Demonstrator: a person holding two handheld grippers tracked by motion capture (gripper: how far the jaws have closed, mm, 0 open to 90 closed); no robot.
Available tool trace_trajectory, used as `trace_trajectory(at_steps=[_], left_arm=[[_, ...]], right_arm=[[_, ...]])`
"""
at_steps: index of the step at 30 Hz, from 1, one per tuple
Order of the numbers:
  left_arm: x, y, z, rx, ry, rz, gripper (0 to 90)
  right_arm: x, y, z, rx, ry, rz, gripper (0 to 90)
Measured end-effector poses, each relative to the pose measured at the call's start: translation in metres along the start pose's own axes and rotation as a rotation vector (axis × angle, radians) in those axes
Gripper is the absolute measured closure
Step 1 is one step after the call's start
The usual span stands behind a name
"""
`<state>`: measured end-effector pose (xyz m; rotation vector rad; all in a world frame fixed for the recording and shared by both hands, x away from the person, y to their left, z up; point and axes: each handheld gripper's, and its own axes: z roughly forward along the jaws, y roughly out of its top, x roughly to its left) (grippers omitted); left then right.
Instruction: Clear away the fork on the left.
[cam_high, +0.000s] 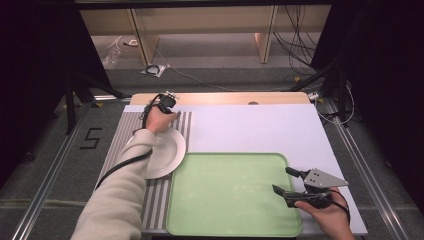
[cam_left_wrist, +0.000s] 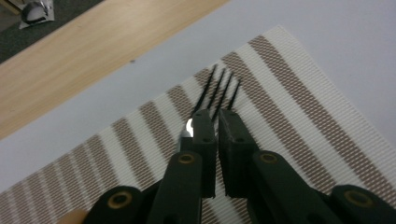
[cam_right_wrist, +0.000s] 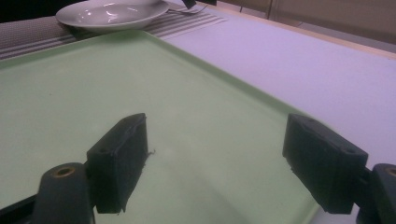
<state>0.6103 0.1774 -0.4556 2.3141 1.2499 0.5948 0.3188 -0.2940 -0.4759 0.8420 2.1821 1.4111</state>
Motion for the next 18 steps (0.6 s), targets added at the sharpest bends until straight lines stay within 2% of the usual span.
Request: trace_trajectory(at_steps=[1,3,4,5,6,7,8,9,10,12,18], left_arm=[[0.000,0.000,0.000,0.000,0.000,0.000,82.3],[0.012,-0.005,-0.007,0.007,0.015,0.023,80.1],[0.021,-0.011,-0.011,0.026,0.016,0.044,74.5],[0.021,-0.011,-0.011,0.026,0.016,0.044,71.7],[0.030,-0.017,-0.013,0.036,0.019,0.049,69.0],[0.030,-0.017,-0.013,0.036,0.019,0.049,66.8],[0.036,-0.022,-0.015,0.051,0.018,0.059,63.8],[0.036,-0.022,-0.015,0.051,0.018,0.059,62.3],[0.041,-0.027,-0.015,0.072,0.024,0.074,60.2],[0.046,-0.033,-0.015,0.101,0.011,0.087,57.0],[0.051,-0.038,-0.013,0.122,-0.011,0.089,53.1]], right_arm=[[0.000,0.000,0.000,0.000,0.000,0.000,23.3],[0.000,0.000,-0.001,0.007,-0.002,0.000,23.3],[0.001,0.000,0.000,0.006,0.000,-0.001,23.3],[0.001,0.000,0.000,0.006,0.000,-0.001,23.3],[0.001,0.001,0.000,0.007,0.001,0.001,23.3],[0.001,0.001,0.000,0.007,0.001,0.001,23.3],[0.001,0.001,0.001,0.002,0.003,0.003,23.3],[0.001,0.001,0.001,0.002,0.003,0.003,23.3],[0.001,0.001,0.001,0.003,0.002,-0.001,23.3],[0.001,0.001,0.001,0.005,0.002,-0.001,23.3],[0.001,0.001,0.001,0.015,0.001,0.000,23.3]])
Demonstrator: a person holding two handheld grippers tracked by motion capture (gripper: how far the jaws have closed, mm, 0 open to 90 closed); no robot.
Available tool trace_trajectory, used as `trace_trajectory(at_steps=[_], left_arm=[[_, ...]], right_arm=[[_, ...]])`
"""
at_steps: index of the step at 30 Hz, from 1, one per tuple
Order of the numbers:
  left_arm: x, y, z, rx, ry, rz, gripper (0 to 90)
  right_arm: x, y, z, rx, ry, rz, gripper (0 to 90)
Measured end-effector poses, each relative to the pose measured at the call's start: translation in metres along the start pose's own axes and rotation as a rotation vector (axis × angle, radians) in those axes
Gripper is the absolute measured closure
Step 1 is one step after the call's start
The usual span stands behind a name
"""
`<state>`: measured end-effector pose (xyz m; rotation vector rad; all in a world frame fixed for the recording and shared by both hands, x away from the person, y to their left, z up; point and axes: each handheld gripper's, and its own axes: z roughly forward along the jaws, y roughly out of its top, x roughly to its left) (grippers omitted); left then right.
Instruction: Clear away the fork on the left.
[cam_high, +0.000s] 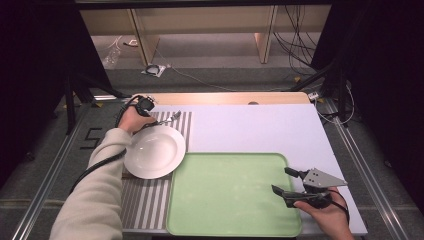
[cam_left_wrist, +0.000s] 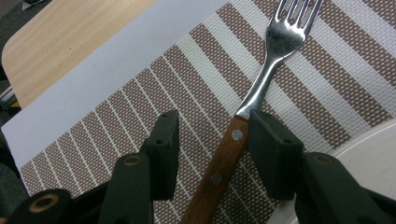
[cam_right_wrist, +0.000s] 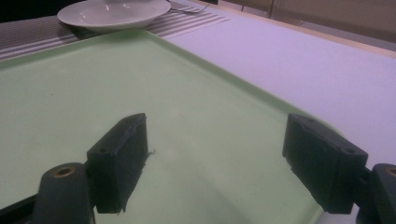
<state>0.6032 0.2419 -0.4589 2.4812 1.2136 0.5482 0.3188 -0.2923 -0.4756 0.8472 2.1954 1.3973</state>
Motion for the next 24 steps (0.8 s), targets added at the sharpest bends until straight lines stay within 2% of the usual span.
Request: trace_trajectory(at_steps=[1,3,11,15,16,18,21,24], left_arm=[[-0.0018,0.0015,0.0014,0.013,-0.005,0.023,52.5],[-0.0027,0.0027,0.0021,0.013,-0.007,0.025,52.2],[-0.0063,0.0086,0.0090,0.061,-0.004,0.083,54.6],[-0.0054,0.0092,0.0103,0.058,-0.035,0.093,58.1],[-0.0058,0.0099,0.0101,0.078,-0.047,0.110,63.0],[-0.0059,0.0104,0.0101,0.088,-0.044,0.116,64.1],[-0.0043,0.0108,0.0106,0.099,-0.058,0.099,64.5],[-0.0042,0.0112,0.0107,0.104,-0.064,0.098,65.5]], right_arm=[[0.0001,0.0000,0.0002,-0.001,0.001,0.000,23.3],[-0.0001,-0.0001,0.0003,-0.001,0.001,-0.002,23.3],[0.0002,-0.0002,-0.0003,0.001,0.004,0.003,23.3],[0.0001,-0.0002,-0.0004,0.000,0.005,0.004,23.3],[0.0000,-0.0006,0.0009,-0.011,0.009,0.003,23.3],[-0.0001,-0.0004,0.0004,-0.004,0.007,0.000,23.3],[0.0004,-0.0001,0.0003,0.000,0.006,-0.001,23.3],[0.0004,-0.0001,0.0000,0.000,0.005,0.001,23.3]])
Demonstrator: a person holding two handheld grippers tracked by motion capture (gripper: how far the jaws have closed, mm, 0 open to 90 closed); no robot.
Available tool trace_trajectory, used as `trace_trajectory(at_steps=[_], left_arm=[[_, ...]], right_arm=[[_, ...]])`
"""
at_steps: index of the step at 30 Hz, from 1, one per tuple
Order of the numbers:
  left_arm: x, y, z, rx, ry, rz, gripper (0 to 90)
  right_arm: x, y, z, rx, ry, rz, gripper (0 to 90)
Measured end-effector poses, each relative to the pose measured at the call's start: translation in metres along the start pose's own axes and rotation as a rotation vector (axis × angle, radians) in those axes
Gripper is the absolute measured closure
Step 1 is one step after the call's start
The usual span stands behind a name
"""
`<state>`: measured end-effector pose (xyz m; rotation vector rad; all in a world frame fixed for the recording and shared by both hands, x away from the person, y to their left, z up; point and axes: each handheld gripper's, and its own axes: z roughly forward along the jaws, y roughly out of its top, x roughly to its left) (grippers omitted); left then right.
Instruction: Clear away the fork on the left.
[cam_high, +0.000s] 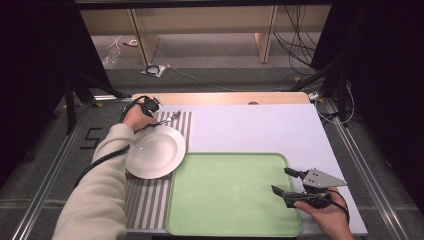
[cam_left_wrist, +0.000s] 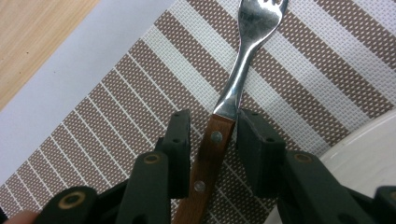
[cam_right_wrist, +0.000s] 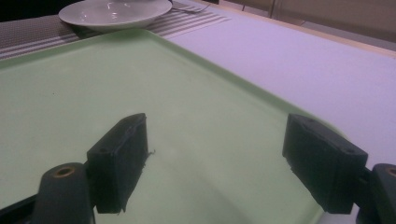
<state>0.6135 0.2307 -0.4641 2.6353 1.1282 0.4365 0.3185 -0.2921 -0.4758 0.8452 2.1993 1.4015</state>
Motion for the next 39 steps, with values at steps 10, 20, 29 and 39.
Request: trace_trajectory(at_steps=[10,20,29,39], left_arm=[[-0.0018,0.0038,0.0004,0.024,-0.005,0.020,72.7],[-0.0039,0.0054,0.0001,0.039,-0.004,0.024,77.3],[-0.0046,0.0069,0.0007,0.025,0.030,-0.021,77.5],[-0.0026,0.0078,-0.0019,-0.044,0.094,-0.068,77.7]], right_arm=[[-0.0001,-0.0003,0.0010,-0.009,0.004,-0.008,23.4],[0.0002,0.0000,0.0008,-0.006,0.002,-0.009,23.5],[0.0002,0.0003,0.0007,-0.010,-0.001,-0.009,23.6],[0.0000,0.0002,0.0006,-0.012,-0.002,-0.009,23.6]])
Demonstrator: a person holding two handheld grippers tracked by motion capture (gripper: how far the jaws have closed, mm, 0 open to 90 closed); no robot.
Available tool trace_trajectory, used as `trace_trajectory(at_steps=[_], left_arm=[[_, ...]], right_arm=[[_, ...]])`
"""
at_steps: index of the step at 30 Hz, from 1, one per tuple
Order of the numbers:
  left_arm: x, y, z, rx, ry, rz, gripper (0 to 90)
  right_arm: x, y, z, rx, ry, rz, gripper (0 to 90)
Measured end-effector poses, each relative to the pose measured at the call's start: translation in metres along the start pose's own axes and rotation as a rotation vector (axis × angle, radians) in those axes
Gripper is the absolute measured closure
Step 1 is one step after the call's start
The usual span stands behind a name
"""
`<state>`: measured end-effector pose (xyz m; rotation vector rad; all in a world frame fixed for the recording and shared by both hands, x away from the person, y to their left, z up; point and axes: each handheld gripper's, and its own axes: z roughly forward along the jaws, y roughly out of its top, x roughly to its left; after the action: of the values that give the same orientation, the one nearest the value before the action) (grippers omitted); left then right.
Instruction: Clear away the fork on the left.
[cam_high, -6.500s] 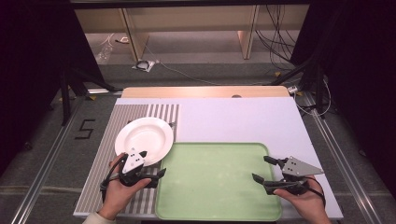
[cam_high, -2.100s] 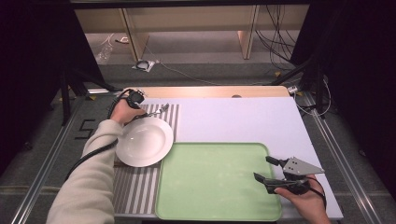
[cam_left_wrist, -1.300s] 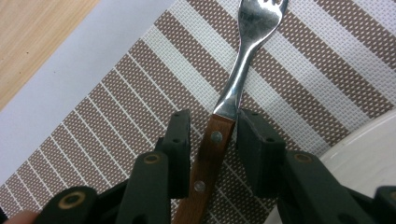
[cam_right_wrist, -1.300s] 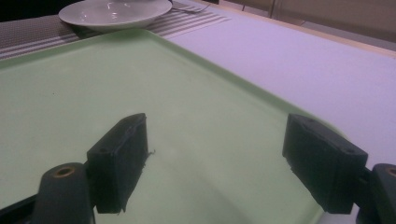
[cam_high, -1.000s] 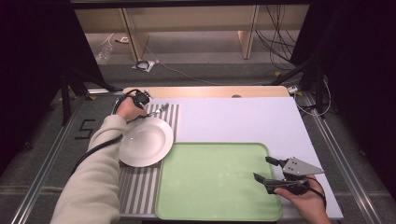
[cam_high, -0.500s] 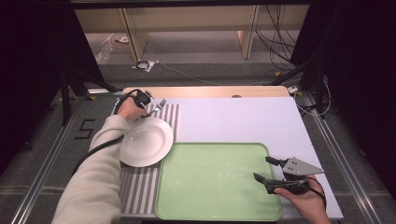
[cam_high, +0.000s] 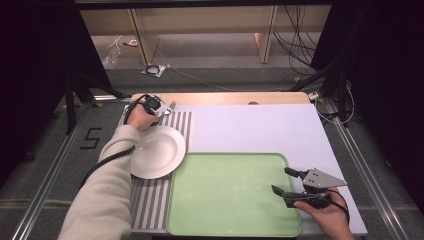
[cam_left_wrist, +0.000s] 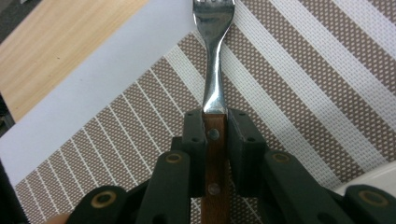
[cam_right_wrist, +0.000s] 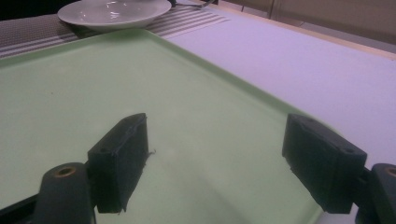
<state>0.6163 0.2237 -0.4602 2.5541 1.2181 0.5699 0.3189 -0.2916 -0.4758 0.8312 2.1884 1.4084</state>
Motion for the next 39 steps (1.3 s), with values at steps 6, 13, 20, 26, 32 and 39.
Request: trace_trajectory(at_steps=[6,13,20,26,32,39], left_arm=[[0.002,0.002,-0.006,-0.045,0.042,-0.019,77.7],[0.006,0.004,-0.014,-0.074,0.065,-0.035,77.7],[0.008,0.003,-0.030,-0.142,0.091,-0.094,77.6],[0.006,0.000,-0.039,-0.165,0.083,-0.146,77.7],[0.001,-0.002,-0.052,-0.195,0.068,-0.190,77.6],[-0.012,-0.007,-0.065,-0.232,0.062,-0.217,77.6]], right_arm=[[0.000,0.000,0.000,-0.001,0.000,0.000,23.6],[0.000,0.000,0.000,-0.001,0.000,0.003,23.7],[0.000,0.001,-0.002,-0.008,-0.011,0.008,23.7],[0.000,0.001,-0.002,-0.010,-0.008,0.002,24.1],[0.000,0.002,-0.003,-0.011,-0.011,0.003,24.3],[0.001,0.003,-0.004,-0.014,-0.008,-0.001,24.9]])
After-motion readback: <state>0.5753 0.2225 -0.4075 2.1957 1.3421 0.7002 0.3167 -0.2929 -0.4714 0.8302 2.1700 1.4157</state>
